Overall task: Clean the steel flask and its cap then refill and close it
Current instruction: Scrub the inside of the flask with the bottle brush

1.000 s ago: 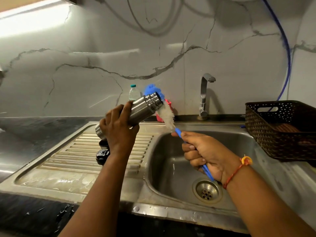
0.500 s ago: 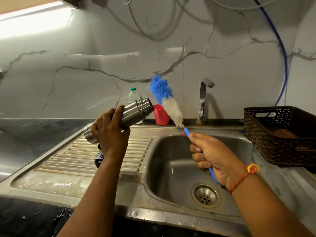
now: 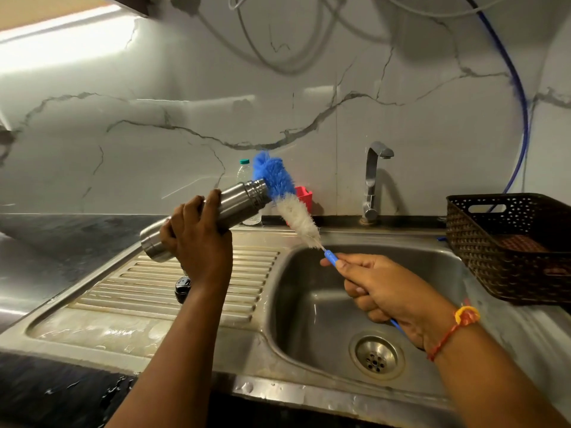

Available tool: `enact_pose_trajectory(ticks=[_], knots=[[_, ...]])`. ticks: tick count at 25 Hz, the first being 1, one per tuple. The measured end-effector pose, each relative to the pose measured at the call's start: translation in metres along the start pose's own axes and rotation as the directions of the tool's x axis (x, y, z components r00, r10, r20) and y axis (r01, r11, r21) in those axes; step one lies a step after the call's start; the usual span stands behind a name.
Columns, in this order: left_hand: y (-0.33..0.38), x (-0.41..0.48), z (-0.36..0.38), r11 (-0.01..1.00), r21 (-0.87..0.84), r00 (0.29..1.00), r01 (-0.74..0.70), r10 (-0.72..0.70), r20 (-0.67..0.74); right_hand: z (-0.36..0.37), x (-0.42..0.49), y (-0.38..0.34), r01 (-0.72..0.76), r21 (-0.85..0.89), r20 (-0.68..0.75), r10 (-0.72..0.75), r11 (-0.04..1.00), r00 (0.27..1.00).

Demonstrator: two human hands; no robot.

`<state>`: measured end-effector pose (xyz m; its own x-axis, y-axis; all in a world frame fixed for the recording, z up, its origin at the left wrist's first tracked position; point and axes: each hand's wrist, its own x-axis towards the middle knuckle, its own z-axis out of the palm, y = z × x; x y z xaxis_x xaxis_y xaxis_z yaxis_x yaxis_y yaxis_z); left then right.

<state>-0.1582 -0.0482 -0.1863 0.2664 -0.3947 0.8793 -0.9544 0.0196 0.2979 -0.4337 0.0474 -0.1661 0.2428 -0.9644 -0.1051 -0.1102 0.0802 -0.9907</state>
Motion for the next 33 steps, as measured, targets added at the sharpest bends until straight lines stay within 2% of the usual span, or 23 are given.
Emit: enact_pose_trajectory(ticks=[4, 8, 12, 14, 17, 19, 24, 27, 29, 30, 31, 33], knots=[[0.006, -0.005, 0.000, 0.998, -0.001, 0.997, -0.066, 0.066, 0.031, 0.003, 0.004, -0.004, 0.009, -0.034, -0.035, -0.010, 0.999, 0.999], [-0.005, 0.002, -0.006, 0.998, -0.004, 0.998, 0.059, -0.059, 0.001, 0.001, -0.004, -0.004, 0.019, -0.052, 0.034, -0.018, 0.998, 0.999], [0.002, -0.004, -0.005, 0.999, 0.026, 0.999, -0.042, 0.042, 0.003, 0.007, 0.001, -0.008, 0.028, -0.068, -0.007, -0.029, 0.997, 1.000], [0.003, -0.002, -0.004, 1.000, 0.019, 1.000, -0.010, 0.010, -0.001, 0.000, -0.002, -0.009, 0.034, -0.064, -0.012, -0.035, 0.997, 0.999], [-0.007, 0.005, -0.009, 0.981, -0.063, 0.983, 0.181, -0.183, -0.018, -0.013, -0.006, -0.009, 0.049, -0.016, -0.066, -0.050, 0.999, 0.997], [-0.006, 0.006, -0.012, 0.961, -0.121, 0.968, 0.247, -0.250, -0.010, -0.009, -0.003, -0.007, 0.037, 0.006, -0.105, -0.036, 0.999, 0.994], [0.011, 0.009, -0.015, 0.906, -0.369, 0.978, 0.207, -0.203, 0.049, 0.020, 0.006, 0.001, 0.034, 0.136, -0.086, -0.022, 0.990, 0.996], [0.032, 0.004, -0.019, 0.744, -0.604, 0.958, 0.286, -0.202, 0.204, 0.023, 0.010, 0.001, 0.046, 0.204, -0.106, -0.025, 0.978, 0.994], [0.046, -0.001, -0.020, 0.635, -0.673, 0.922, 0.379, -0.195, 0.335, 0.024, 0.012, 0.003, 0.057, 0.229, -0.114, -0.032, 0.972, 0.993], [0.051, -0.004, -0.019, 0.613, -0.680, 0.910, 0.402, -0.183, 0.373, 0.025, 0.013, 0.004, 0.064, 0.232, -0.117, -0.037, 0.970, 0.992], [0.054, -0.006, -0.018, 0.616, -0.678, 0.907, 0.401, -0.163, 0.389, 0.024, 0.014, 0.005, 0.074, 0.230, -0.121, -0.047, 0.970, 0.992], [0.056, -0.009, -0.016, 0.684, -0.646, 0.924, 0.339, -0.111, 0.367, 0.022, 0.014, 0.005, 0.098, 0.223, -0.133, -0.069, 0.970, 0.989]])
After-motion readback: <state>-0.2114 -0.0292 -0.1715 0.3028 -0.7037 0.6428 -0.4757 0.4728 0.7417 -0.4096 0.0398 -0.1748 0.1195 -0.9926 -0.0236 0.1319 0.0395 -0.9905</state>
